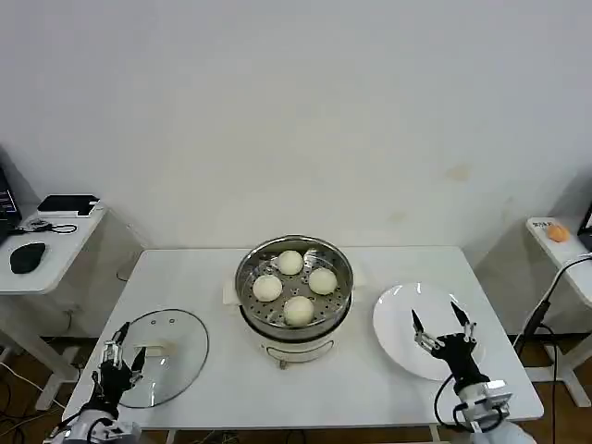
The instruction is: Take steamed baozi put them in steamer then cover it.
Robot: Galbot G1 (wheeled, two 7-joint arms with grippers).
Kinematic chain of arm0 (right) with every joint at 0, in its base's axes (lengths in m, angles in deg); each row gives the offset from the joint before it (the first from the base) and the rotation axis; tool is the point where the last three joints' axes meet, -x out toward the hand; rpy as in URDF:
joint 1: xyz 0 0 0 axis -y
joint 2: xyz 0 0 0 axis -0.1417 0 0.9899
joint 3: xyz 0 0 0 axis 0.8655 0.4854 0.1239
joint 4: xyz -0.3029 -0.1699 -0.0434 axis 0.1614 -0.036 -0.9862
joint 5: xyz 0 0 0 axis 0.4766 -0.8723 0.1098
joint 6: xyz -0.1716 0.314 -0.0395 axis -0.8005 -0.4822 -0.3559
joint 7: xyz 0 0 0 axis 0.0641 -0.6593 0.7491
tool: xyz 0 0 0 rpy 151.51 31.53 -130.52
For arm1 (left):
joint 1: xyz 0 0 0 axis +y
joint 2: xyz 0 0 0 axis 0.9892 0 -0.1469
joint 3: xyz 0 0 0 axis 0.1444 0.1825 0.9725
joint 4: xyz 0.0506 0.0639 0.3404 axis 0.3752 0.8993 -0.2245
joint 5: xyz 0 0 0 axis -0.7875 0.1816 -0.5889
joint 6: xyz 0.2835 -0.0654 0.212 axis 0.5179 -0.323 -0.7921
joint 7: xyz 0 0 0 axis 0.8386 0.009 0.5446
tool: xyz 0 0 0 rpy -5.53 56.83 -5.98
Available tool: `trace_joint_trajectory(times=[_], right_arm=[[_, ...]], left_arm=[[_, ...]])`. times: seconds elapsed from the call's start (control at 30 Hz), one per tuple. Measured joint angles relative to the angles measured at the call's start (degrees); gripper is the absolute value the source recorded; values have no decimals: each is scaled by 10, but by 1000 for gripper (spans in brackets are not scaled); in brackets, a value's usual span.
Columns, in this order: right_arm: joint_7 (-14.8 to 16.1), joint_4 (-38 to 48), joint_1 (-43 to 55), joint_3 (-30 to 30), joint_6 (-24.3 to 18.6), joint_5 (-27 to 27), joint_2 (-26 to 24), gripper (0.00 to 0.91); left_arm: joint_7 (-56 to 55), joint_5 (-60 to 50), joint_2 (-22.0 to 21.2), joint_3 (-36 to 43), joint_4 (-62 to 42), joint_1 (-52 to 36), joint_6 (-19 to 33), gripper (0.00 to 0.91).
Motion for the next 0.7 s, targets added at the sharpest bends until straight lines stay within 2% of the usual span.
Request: trace_joint_trajectory(times=[0.7], right_arm=[[5,2,-37,-13,-11,8,27,907]], left_arm=[[12,-82,6,34,-82,-68,0,907]])
